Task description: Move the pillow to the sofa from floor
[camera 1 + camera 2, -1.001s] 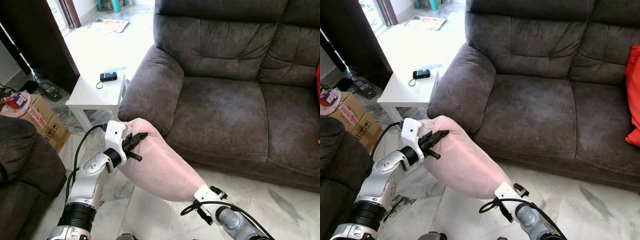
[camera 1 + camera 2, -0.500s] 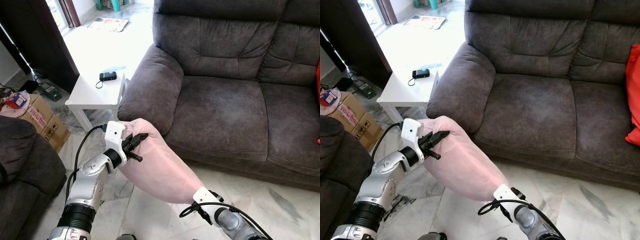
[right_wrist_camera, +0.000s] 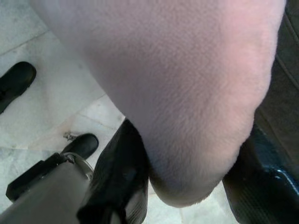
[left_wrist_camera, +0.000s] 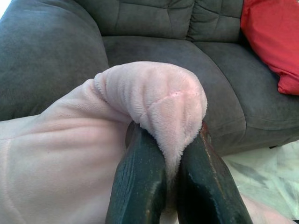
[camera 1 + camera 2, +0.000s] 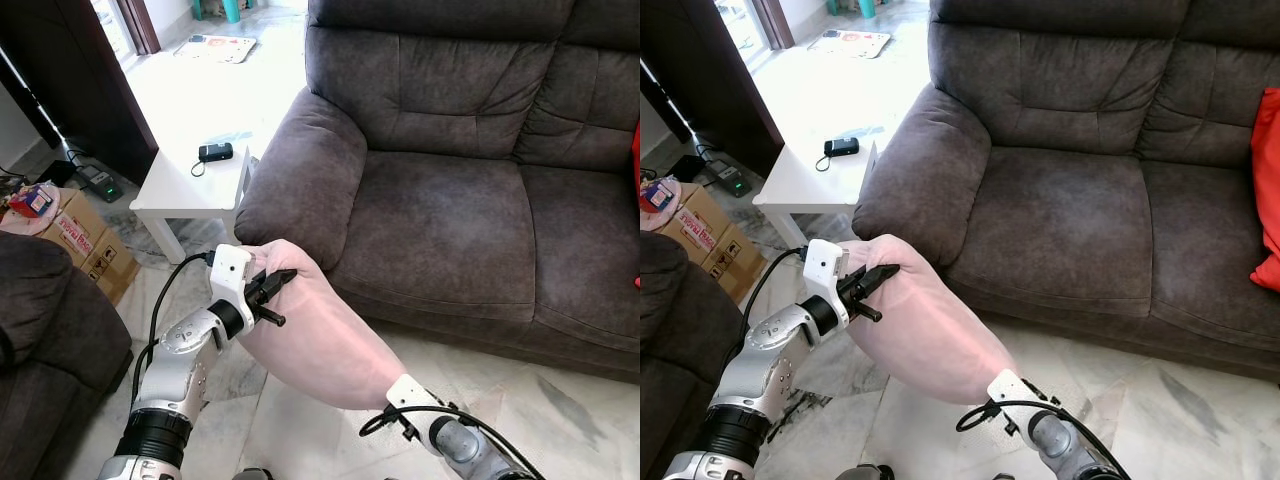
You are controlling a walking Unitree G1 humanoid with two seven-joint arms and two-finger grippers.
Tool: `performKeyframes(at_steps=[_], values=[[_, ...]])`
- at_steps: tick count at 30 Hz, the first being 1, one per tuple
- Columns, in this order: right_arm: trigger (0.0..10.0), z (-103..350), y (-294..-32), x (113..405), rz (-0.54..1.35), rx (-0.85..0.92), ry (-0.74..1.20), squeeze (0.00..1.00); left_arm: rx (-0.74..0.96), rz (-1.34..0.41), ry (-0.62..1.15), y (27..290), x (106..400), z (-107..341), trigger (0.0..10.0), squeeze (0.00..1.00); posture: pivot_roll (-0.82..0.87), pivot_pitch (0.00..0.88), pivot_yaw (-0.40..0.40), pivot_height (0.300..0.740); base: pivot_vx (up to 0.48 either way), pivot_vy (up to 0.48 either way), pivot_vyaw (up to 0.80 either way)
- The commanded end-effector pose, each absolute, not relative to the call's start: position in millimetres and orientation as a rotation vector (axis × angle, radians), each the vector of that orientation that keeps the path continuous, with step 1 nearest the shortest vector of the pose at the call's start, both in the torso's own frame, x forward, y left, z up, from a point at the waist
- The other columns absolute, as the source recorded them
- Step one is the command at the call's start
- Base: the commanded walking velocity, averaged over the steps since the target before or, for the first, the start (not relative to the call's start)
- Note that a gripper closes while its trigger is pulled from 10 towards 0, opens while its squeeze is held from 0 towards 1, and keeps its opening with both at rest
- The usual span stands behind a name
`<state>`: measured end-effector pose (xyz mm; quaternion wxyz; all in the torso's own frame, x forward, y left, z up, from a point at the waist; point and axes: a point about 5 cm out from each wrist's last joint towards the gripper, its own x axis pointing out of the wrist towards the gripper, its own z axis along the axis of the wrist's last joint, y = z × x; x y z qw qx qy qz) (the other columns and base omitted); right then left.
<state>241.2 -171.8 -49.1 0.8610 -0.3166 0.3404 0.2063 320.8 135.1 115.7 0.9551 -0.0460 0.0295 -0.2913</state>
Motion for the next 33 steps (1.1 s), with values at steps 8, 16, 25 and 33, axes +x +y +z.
performKeyframes(at_steps=[8, 16, 25, 33], values=[[0.0, -50.3, -172.6, 238.8, 0.411, -0.63, 0.709, 0.0, -0.062, -0.615, 0.023, 133.7, 320.1, 120.1, 10.0, 0.0, 0.11, 0.119, 0.035, 0.74, 0.0, 0.0, 0.0], [0.0, -45.9, -174.8, 243.2, 0.392, -0.606, 0.673, 0.0, -0.025, -0.612, 0.053, 134.7, 317.7, 111.6, 10.0, 0.0, 0.11, 0.11, 0.032, 0.74, 0.0, 0.0, 0.0], [10.0, -20.0, -174.7, 269.0, 0.278, -0.339, 0.508, 0.0, 0.053, -0.462, 0.135, 147.2, 315.9, 85.6, 10.0, 0.0, 0.08, 0.097, 0.023, 0.74, 0.0, 0.0, 0.0], [10.0, 32.6, -175.7, 298.0, 0.108, -0.049, 0.156, 0.0, 0.043, -0.327, 0.11, 157.9, 310.1, 77.1, 10.0, 0.0, 0.07, 0.084, 0.015, 0.74, 0.0, 0.0, 0.0]])
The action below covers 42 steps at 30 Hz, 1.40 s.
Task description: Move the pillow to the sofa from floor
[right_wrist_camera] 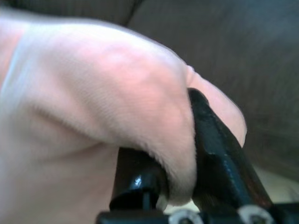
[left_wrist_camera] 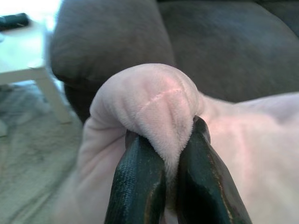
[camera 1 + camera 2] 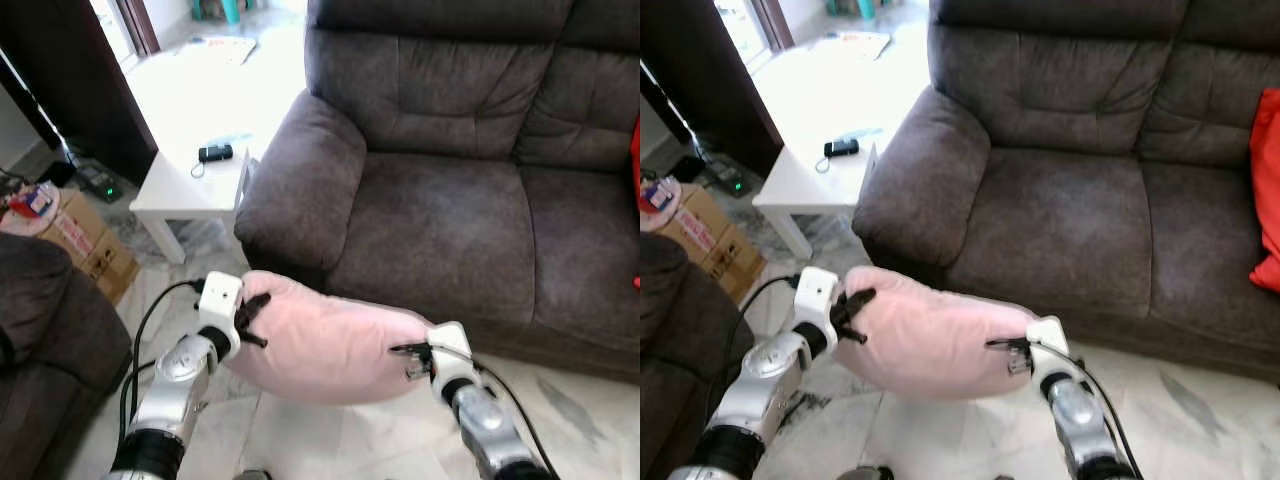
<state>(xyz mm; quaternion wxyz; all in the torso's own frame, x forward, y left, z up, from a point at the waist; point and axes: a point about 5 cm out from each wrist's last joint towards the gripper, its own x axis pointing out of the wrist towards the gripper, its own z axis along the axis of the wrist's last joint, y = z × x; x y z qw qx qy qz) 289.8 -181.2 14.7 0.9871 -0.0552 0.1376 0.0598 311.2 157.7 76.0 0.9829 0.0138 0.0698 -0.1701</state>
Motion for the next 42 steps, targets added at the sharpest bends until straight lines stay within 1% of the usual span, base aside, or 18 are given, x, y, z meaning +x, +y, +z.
performKeyframes(at_steps=[1, 2, 3, 6, 7, 10, 22, 35, 40, 42], values=[[10.0, 32.6, -175.7, 298.0, 0.108, -0.049, 0.156, 0.0, 0.043, -0.327, 0.11, 157.9, 310.1, 77.1, 10.0, 0.0, 0.07, 0.084, 0.015, 0.74, 0.0, 0.0, 0.0], [10.0, 43.5, -171.4, 301.7, 0.095, -0.006, 0.09, 0.0, 0.033, -0.29, 0.078, 159.7, 309.1, 78.3, 10.0, 0.0, 0.07, 0.083, 0.014, 0.74, 0.0, 0.0, 0.0], [10.0, 43.5, -171.4, 301.7, 0.095, -0.006, 0.09, 0.0, 0.033, -0.29, 0.078, 159.7, 309.1, 78.3, 10.0, 0.0, 0.07, 0.083, 0.014, 0.74, 0.0, 0.0, 0.0], [10.0, 68.4, -158.7, 309.7, 0.09, 0.027, -0.048, 0.0, 0.026, -0.213, 0.002, 163.4, 309.5, 86.5, 10.0, 0.0, 0.07, 0.091, 0.009, 0.74, 0.0, 0.0, 0.0], [10.0, 71.7, -157.4, 310.9, 0.093, 0.034, -0.065, 0.0, 0.033, -0.21, -0.005, 163.1, 310.4, 87.7, 10.0, 0.0, 0.07, 0.093, 0.005, 0.74, 0.0, 0.0, 0.0], [10.0, 74.4, -156.5, 312.5, 0.09, 0.041, -0.067, 0.0, 0.039, -0.211, -0.015, 162.0, 312.3, 89.4, 10.0, 0.0, 0.07, 0.095, 0.003, 0.74, 0.0, 0.0, 0.0], [10.0, 76.8, -157.7, 310.3, 0.082, 0.056, -0.059, 0.0, 0.044, -0.195, -0.04, 161.5, 316.4, 92.8, 10.0, 0.0, 0.07, 0.108, 0.003, 0.74, 0.0, 0.0, -0.75], [10.0, 77.0, -150.8, 313.0, 0.103, 0.052, -0.035, 0.0, 0.078, -0.19, -0.059, 159.1, 317.9, 95.2, 10.0, 0.0, 0.09, 0.116, 0.0, 0.74, 0.0, 0.0, -0.75], [10.0, 77.2, -149.6, 314.2, 0.107, 0.049, -0.031, 0.0, 0.069, -0.167, -0.06, 161.8, 318.6, 95.5, 10.0, 0.0, 0.09, 0.116, 0.0, 0.74, 0.0, -0.368, -0.75], [10.0, 77.5, -149.5, 314.5, 0.109, 0.047, -0.031, 0.0, 0.066, -0.165, -0.061, 162.3, 319.1, 96.0, 10.0, 0.0, 0.08, 0.119, 0.001, 0.74, 0.0, 0.0, -0.75]])
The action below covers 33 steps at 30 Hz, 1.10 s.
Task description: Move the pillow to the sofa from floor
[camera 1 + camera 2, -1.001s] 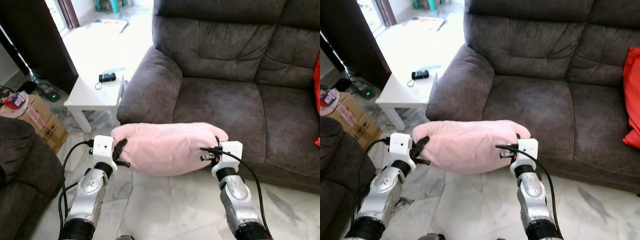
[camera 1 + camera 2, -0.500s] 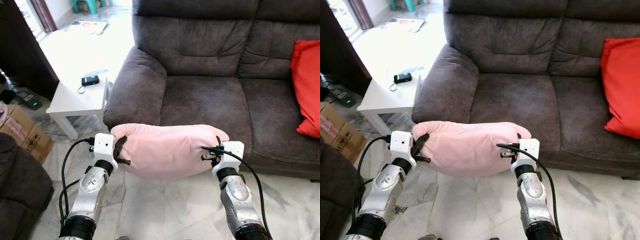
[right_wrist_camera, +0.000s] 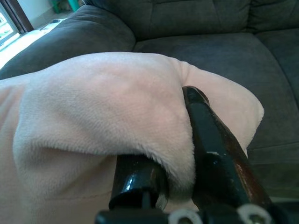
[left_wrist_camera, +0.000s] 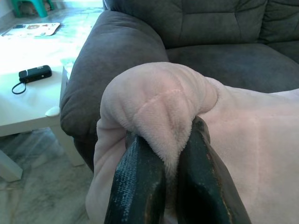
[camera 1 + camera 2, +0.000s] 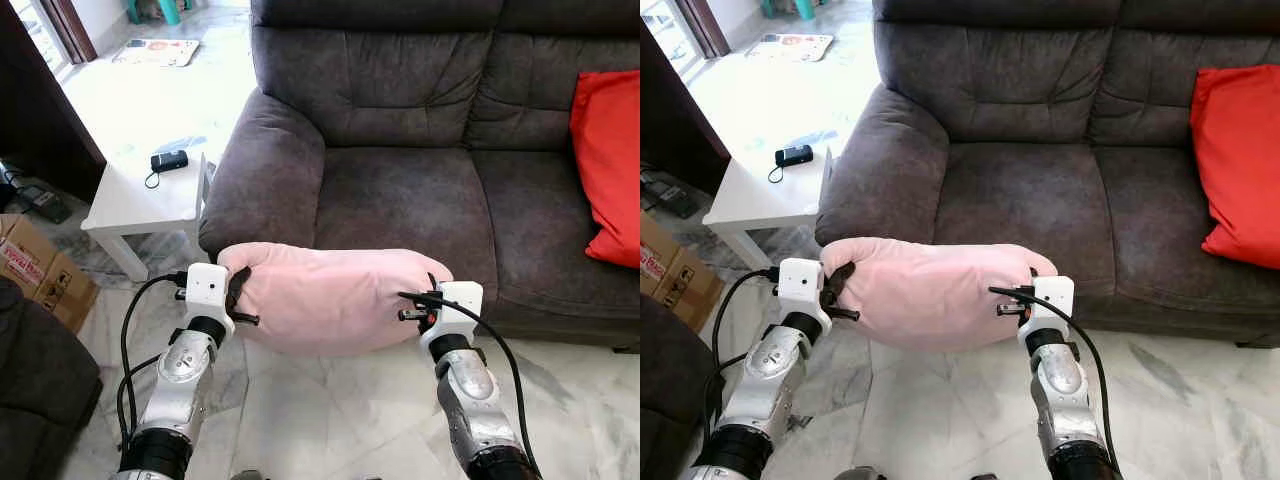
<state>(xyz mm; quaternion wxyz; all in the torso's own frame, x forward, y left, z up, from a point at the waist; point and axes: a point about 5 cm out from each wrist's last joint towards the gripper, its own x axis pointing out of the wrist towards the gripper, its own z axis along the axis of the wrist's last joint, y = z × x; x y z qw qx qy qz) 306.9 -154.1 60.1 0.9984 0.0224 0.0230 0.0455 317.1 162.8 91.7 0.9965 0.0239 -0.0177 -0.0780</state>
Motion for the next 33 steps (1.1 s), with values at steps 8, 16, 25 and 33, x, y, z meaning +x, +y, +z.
performKeyframes(at_steps=[8, 16, 25, 33], values=[[10.0, 77.3, -149.7, 315.2, 0.109, 0.044, -0.025, 0.0, 0.056, -0.171, -0.07, 161.9, 320.6, 97.5, 10.0, 0.0, 0.08, 0.119, 0.001, 0.74, 0.0, 0.0, -0.75], [10.0, 75.6, -149.8, 315.8, 0.114, 0.039, -0.014, 0.0, 0.03, -0.163, -0.066, 162.5, 320.2, 96.7, 10.0, 0.0, 0.08, 0.121, -0.002, 0.74, 0.0, 0.062, -0.76], [10.0, 74.7, -148.8, 316.1, 0.12, 0.038, -0.009, 0.0, 0.04, -0.18, -0.092, 159.3, 319.5, 99.1, 10.0, 0.0, 0.08, 0.12, -0.004, 0.74, 0.0, 0.16, -0.74], [10.0, 75.8, -148.4, 317.3, 0.119, 0.043, -0.015, 0.0, 0.045, -0.184, -0.095, 159.2, 319.4, 99.7, 10.0, 0.0, 0.08, 0.119, -0.003, 0.74, 0.0, 0.0, -0.16]])
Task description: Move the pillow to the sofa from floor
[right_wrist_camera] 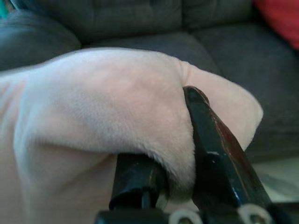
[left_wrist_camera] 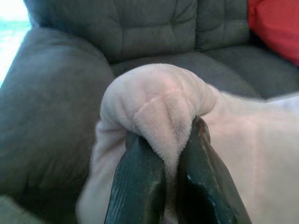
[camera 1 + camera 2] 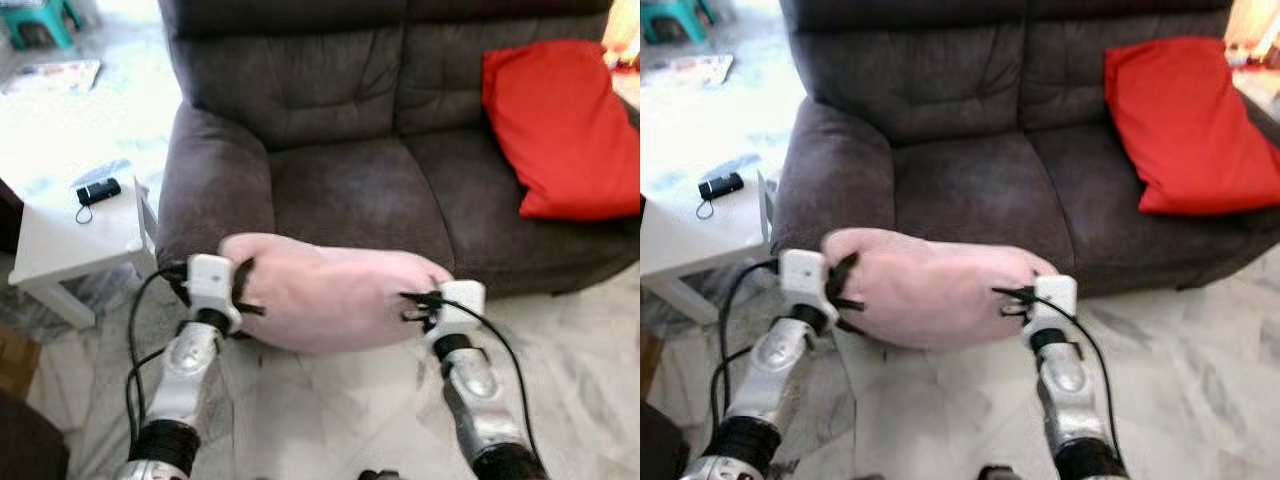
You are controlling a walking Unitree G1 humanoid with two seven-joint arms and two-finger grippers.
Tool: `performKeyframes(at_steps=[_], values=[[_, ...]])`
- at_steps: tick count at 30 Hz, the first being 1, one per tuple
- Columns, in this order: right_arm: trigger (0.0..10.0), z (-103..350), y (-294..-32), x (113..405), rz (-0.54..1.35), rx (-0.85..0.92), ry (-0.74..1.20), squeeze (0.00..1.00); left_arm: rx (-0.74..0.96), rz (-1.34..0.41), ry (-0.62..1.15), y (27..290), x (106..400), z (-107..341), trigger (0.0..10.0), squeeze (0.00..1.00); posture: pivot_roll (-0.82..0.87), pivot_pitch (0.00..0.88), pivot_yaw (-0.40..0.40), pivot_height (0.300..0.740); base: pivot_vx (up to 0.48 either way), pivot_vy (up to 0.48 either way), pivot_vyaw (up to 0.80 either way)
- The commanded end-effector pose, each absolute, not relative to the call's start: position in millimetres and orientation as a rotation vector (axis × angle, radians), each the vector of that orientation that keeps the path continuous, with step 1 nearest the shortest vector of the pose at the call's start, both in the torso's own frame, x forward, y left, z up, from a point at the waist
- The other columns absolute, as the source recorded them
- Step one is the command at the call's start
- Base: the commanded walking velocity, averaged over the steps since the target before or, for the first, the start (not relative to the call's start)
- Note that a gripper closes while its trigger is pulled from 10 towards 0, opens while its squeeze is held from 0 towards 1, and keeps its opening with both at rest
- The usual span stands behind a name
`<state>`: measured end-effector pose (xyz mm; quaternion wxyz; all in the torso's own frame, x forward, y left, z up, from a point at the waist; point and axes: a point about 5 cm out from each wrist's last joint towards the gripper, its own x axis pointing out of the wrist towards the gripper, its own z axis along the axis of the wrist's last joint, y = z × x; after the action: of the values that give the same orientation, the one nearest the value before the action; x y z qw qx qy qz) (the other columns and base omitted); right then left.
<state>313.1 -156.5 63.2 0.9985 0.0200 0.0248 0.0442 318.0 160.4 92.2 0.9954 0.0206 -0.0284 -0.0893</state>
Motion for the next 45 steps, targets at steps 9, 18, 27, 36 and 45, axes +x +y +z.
performKeyframes(at_steps=[9, 18, 27, 36, 45], values=[[10.0, 81.9, -145.0, 319.5, 0.141, 0.048, -0.046, 0.0, 0.041, -0.184, -0.146, 154.1, 319.0, 110.3, 10.0, 0.0, 0.08, 0.117, -0.002, 0.74, 0.0, 0.0, 0.0], [10.0, 117.8, -151.4, 326.9, 0.131, 0.048, -0.212, 0.0, 0.108, -0.153, -0.36, 153.7, 312.4, 158.0, 10.0, 0.0, 0.09, 0.117, 0.002, 0.74, 0.0, 0.0, 0.0], [10.0, 155.5, -148.5, 333.5, 0.144, 0.029, -0.341, 0.0, 0.148, -0.134, -0.452, 150.7, 312.3, 184.8, 10.0, 0.0, 0.09, 0.114, 0.003, 0.74, 0.0, 0.0, 0.0], [10.0, 158.2, -141.8, 331.1, 0.164, 0.006, -0.346, 0.0, 0.147, -0.128, -0.449, 150.4, 312.3, 187.2, 10.0, 0.0, 0.09, 0.114, 0.003, 0.74, 0.215, 0.0, 0.38], [10.0, 161.3, -139.3, 330.0, 0.176, 0.029, -0.354, 0.0, 0.146, -0.127, -0.448, 150.7, 313.7, 189.2, 10.0, 0.0, 0.09, 0.116, 0.004, 0.74, 0.321, 0.0, 0.06]])
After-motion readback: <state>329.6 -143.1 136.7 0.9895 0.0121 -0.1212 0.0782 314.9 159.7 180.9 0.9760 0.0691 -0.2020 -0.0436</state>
